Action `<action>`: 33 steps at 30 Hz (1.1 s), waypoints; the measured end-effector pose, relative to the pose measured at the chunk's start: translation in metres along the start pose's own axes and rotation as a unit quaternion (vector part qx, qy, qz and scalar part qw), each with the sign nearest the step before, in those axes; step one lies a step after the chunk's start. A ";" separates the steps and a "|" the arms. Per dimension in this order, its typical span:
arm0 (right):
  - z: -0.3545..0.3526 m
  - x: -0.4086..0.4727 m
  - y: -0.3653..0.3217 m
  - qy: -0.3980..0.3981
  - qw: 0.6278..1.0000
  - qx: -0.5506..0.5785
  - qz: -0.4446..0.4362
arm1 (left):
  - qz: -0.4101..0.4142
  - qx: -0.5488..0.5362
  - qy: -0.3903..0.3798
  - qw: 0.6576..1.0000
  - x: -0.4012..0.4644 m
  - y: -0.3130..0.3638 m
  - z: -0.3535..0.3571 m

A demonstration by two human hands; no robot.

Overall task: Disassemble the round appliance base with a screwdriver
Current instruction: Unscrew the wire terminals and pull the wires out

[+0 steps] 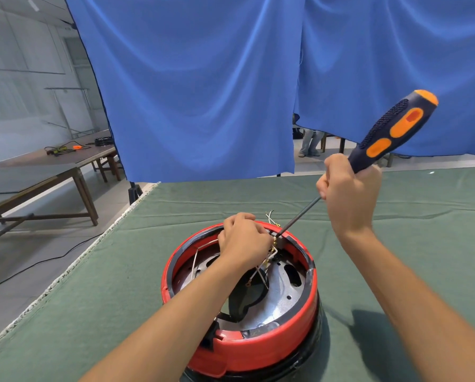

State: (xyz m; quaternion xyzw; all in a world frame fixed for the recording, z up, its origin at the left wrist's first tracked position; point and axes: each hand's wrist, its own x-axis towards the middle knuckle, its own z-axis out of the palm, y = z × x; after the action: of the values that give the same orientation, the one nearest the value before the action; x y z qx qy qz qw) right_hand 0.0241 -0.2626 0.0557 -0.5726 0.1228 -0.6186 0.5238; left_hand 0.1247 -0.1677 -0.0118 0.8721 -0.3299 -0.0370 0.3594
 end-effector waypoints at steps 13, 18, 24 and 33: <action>0.014 0.003 -0.009 -0.044 0.997 -0.062 0.011 | -0.003 -0.001 0.001 1.000 0.001 -0.001 0.002; 0.018 0.022 0.000 -0.023 0.993 -0.102 0.049 | -0.002 0.002 0.000 1.000 0.001 -0.001 0.001; 0.012 0.039 0.013 0.004 0.987 -0.096 0.128 | -0.001 0.000 0.003 1.000 0.001 0.000 0.001; 0.012 0.002 -0.005 -0.042 0.997 -0.057 -0.018 | -0.001 -0.006 -0.003 1.000 0.001 -0.001 0.000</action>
State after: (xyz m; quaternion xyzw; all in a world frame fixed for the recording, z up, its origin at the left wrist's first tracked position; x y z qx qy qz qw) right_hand 0.0321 -0.2565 0.0642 -0.6294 0.1256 -0.5951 0.4836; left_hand 0.1260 -0.1681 -0.0120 0.8700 -0.3303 -0.0420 0.3637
